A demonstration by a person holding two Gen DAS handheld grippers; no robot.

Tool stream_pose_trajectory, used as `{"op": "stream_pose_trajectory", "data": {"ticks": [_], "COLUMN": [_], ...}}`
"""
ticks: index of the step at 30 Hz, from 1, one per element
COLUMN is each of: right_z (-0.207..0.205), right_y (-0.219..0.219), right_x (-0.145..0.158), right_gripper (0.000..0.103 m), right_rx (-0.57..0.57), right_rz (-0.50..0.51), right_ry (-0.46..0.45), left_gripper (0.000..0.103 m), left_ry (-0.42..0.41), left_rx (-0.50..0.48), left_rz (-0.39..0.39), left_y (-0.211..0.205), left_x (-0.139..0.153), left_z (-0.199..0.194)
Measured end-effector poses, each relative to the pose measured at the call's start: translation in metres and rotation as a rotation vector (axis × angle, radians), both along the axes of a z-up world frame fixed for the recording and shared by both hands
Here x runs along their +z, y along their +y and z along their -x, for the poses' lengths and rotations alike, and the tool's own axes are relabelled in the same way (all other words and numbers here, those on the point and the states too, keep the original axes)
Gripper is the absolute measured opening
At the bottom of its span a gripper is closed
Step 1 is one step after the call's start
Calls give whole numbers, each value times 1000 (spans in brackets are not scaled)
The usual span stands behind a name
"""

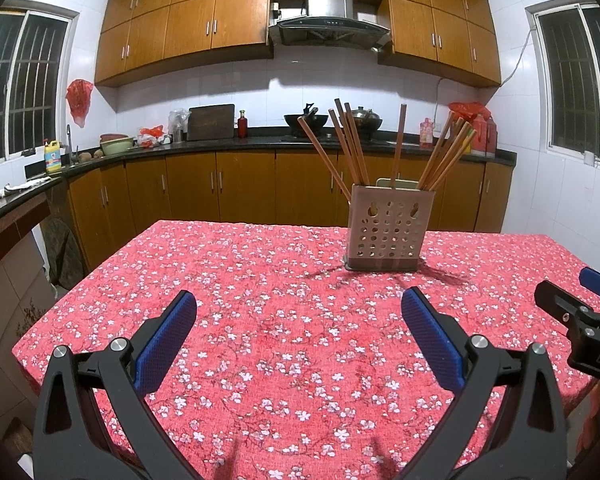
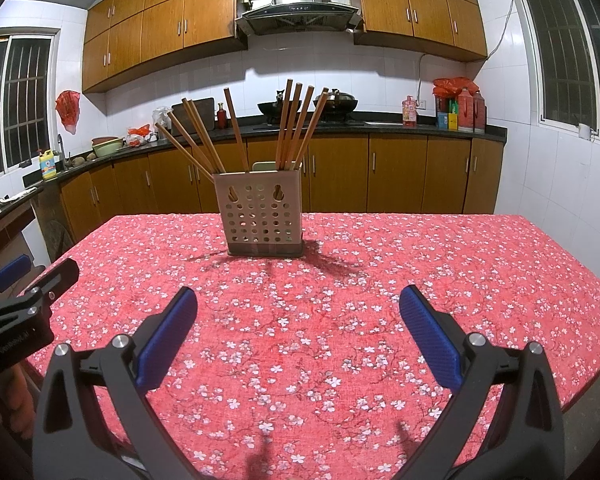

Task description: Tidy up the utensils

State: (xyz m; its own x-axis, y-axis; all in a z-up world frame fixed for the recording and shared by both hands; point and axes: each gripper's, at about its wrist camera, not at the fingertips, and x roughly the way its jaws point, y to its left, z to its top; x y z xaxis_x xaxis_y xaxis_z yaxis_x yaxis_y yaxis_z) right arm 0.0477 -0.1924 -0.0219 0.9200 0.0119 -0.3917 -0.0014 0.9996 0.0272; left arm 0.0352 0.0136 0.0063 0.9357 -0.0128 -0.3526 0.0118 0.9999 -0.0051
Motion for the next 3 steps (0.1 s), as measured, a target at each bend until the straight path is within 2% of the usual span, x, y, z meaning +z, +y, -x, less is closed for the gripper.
{"op": "stream_pose_trajectory", "data": {"ticks": [3], "right_z": [1], "right_y": [1], "right_x": [0], "right_gripper": [99], "right_rx": [0], "right_rz": [0], "right_ry": [0], "left_gripper": [101], "left_ry": [4], "left_rx": [-2], "left_rz": [0], "left_y": [0], "left_x": [1], "left_z": [0]}}
